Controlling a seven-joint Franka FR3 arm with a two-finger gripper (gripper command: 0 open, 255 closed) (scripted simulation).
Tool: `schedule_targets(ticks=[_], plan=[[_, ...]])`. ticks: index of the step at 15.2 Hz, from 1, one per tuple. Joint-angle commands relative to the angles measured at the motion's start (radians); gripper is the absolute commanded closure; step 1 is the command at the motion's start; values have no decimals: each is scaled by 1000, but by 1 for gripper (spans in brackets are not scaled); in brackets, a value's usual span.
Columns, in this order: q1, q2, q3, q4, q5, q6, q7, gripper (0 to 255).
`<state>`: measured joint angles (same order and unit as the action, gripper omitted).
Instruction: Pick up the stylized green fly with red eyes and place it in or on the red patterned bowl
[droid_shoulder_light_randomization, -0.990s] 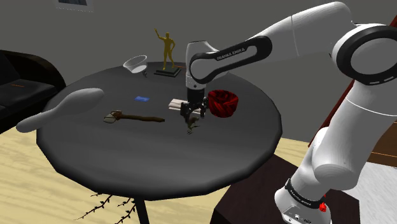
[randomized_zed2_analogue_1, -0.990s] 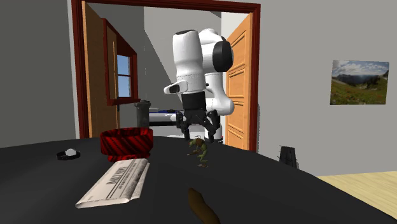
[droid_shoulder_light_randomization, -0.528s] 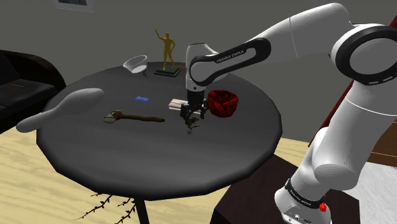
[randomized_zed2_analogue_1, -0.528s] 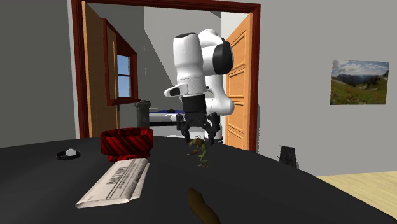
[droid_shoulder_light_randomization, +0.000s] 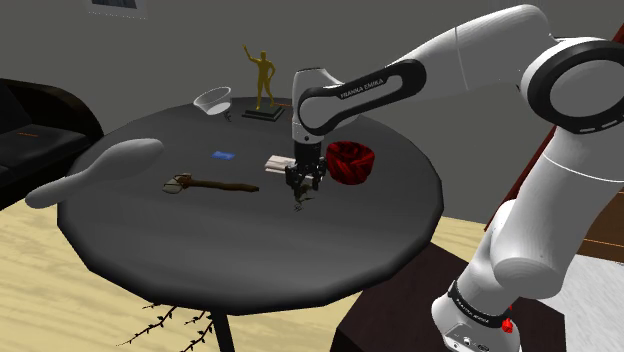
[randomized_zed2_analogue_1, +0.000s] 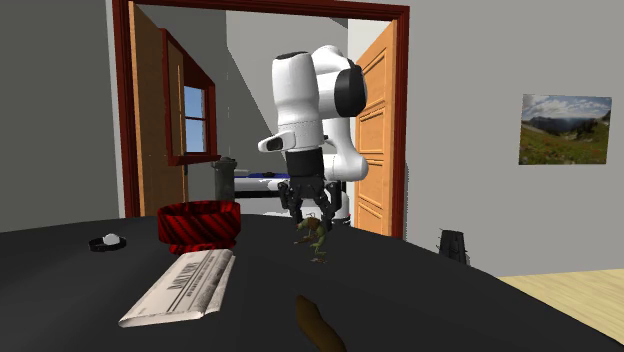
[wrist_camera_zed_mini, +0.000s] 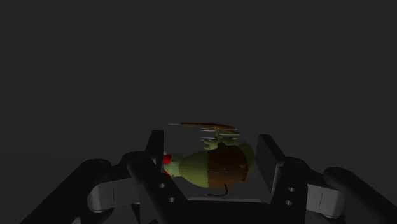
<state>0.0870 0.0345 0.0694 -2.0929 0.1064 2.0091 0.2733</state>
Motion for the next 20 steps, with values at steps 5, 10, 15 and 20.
schedule_targets(ticks=[5, 10, 15, 20], plan=[[0, -10, 0, 16, 0, -26, 3, 255], [-1, -33, -1, 58, -2, -91, 8, 255], [-2, -50, -1, 105, -3, -156, 13, 255], [-18, 29, -17, 124, 14, -64, -94, 0]])
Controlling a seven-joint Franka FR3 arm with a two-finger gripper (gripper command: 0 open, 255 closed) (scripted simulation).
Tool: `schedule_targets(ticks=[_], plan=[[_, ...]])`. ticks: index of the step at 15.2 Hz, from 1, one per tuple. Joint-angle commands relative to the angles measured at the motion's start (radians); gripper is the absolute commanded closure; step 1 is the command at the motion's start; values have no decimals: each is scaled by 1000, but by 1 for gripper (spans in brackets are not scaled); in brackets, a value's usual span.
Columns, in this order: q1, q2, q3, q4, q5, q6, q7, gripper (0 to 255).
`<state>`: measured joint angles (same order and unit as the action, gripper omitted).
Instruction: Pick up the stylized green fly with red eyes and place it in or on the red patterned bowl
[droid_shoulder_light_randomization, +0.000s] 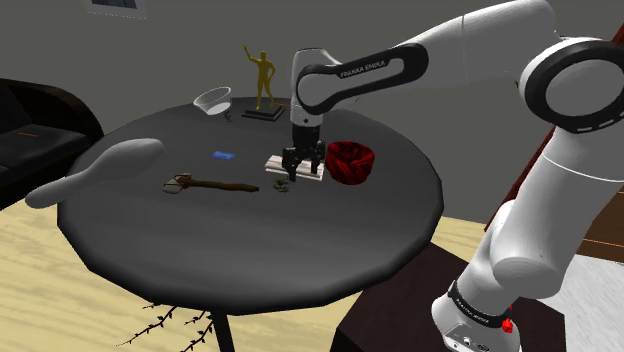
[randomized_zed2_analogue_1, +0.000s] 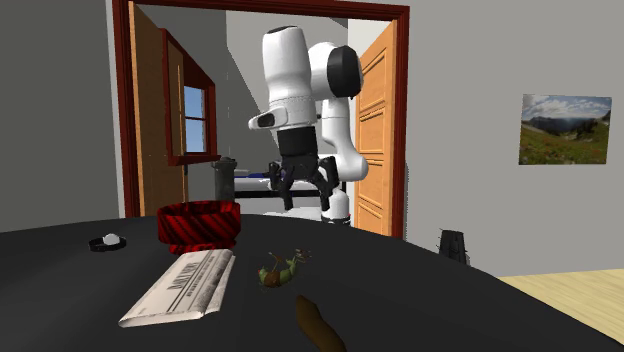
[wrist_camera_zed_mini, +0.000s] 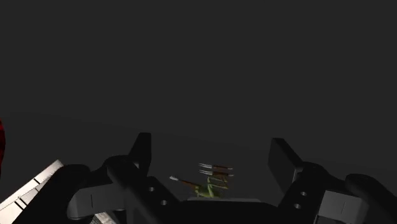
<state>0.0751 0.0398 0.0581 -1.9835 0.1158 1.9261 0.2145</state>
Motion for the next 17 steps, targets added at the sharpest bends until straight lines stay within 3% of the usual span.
schedule_targets(ticks=[1, 7, 17], plan=[[-12, 52, -9, 30, 12, 42, -69, 0], [-46, 220, -13, 151, 61, 140, -250, 0], [-38, 261, -7, 103, 67, 229, -254, 0]])
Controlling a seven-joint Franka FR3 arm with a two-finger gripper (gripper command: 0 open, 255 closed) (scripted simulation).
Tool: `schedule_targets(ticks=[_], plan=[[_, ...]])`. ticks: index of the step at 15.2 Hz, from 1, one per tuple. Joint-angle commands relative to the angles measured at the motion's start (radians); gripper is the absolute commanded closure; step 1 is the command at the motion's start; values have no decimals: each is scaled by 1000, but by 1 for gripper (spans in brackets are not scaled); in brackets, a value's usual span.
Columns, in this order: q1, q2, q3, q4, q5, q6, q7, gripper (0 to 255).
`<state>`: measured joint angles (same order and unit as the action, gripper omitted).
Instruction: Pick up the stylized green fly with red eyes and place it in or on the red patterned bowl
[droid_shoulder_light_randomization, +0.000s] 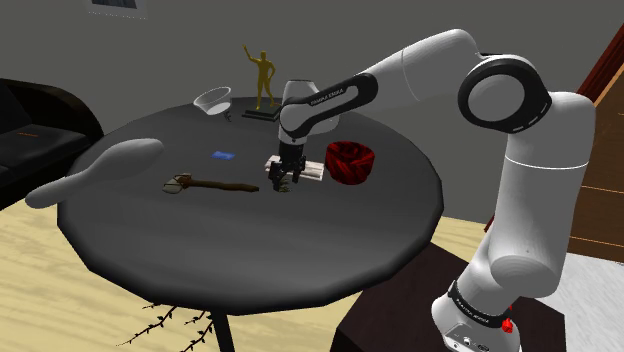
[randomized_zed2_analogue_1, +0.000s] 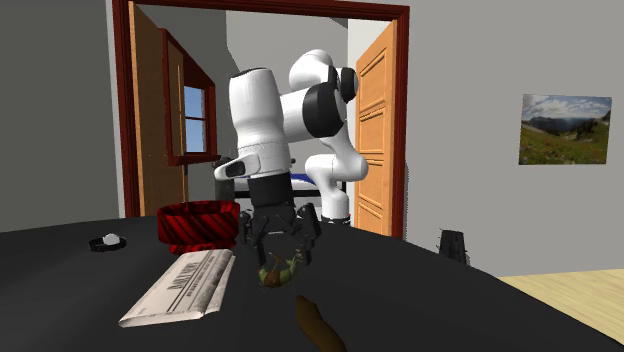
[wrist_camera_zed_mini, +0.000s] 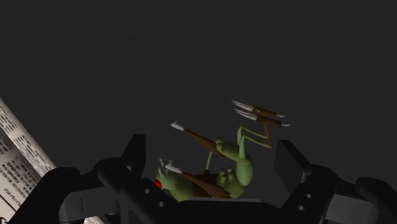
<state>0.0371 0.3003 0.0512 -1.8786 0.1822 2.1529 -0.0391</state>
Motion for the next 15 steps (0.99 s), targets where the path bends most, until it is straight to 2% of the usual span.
schedule_targets(ticks=[1, 5, 6, 15], plan=[[0, 0, 0, -2, 0, 3, 0, 0], [0, 0, 0, -2, 0, 2, 0, 0], [0, 0, 0, -2, 0, 2, 0, 255], [0, 0, 0, -2, 0, 3, 0, 255]])
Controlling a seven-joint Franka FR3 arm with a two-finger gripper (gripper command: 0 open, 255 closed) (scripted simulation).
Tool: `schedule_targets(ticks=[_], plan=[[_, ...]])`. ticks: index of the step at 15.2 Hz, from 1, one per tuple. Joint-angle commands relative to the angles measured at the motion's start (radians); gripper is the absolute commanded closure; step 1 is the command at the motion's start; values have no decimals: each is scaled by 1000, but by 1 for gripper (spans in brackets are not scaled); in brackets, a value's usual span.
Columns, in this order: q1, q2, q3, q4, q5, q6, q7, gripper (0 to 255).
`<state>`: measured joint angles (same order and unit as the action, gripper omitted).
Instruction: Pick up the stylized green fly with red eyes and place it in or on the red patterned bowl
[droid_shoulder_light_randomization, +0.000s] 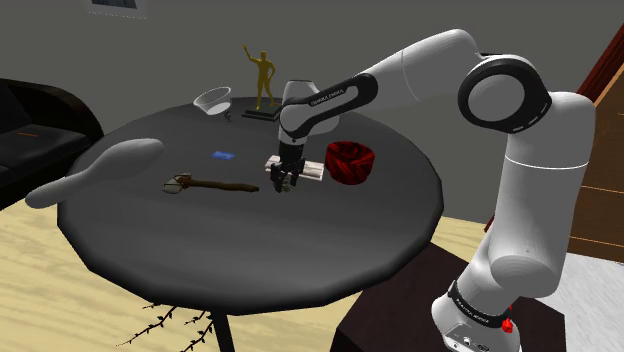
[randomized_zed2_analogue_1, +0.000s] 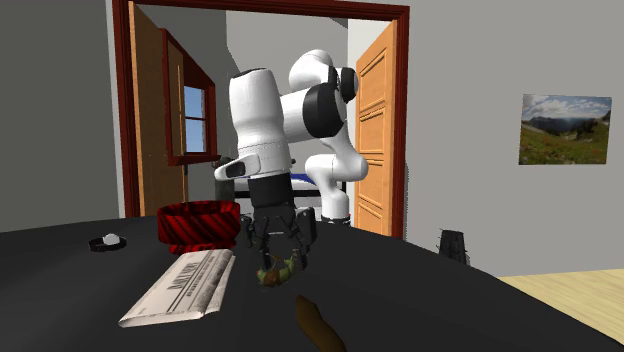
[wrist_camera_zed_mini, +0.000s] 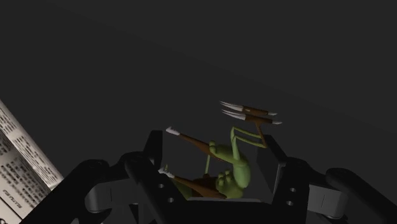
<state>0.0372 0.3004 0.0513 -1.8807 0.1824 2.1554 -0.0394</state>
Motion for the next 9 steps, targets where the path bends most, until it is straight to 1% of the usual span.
schedule_targets(ticks=[1, 9], plan=[[0, -6, 0, 5, -1, -11, 2, 255], [-1, -50, -2, 55, -8, -104, 18, 255]])
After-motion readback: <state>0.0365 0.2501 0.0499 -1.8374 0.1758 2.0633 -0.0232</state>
